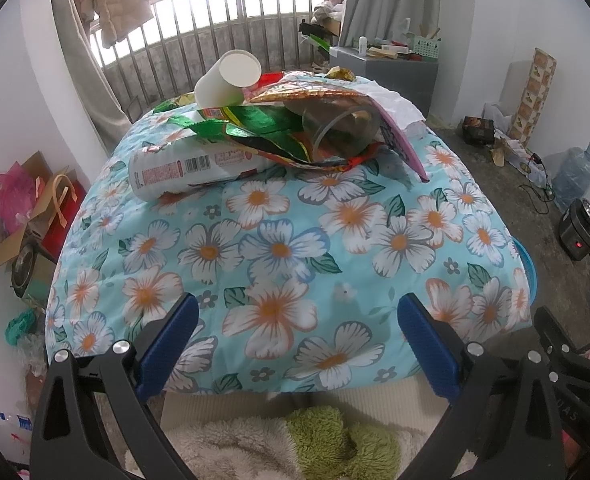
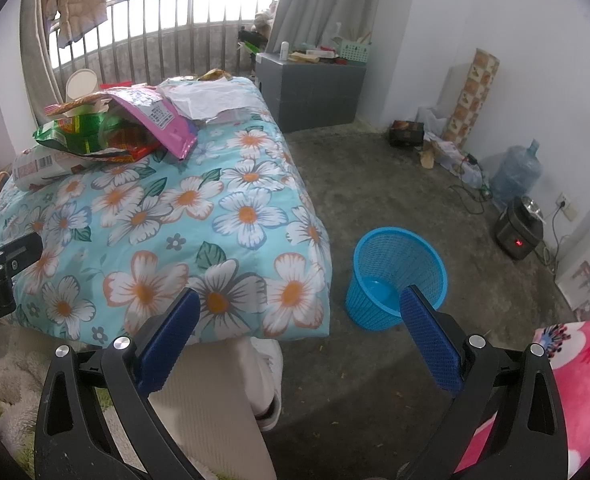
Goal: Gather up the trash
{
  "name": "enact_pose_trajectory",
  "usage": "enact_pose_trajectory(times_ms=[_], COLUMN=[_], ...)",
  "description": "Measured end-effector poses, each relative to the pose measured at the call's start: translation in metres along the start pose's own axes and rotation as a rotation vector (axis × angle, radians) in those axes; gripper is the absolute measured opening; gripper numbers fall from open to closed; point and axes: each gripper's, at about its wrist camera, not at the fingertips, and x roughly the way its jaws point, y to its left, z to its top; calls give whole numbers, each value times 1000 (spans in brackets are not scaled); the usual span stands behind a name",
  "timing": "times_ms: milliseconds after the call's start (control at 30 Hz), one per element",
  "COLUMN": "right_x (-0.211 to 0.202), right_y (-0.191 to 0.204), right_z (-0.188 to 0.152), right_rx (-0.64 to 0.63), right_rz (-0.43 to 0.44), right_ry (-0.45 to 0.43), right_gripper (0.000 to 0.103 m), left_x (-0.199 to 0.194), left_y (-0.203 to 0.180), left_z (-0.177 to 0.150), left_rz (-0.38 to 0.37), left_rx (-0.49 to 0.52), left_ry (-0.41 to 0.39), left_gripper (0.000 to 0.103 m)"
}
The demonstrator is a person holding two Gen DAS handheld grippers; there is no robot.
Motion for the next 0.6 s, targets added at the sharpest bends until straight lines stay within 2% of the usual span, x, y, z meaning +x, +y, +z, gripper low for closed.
enact_pose_trajectory(times_ms=[600], right_x=[0], right_y=[0], right_z=[0], right_rx=[2], right_rz=[1], right_ry=[0], right_gripper=[95], left_x=[4], left_y=[1], left_z=[1], left_rz=[25], left_rx=[-7], left_ry=[23], left_gripper=[98])
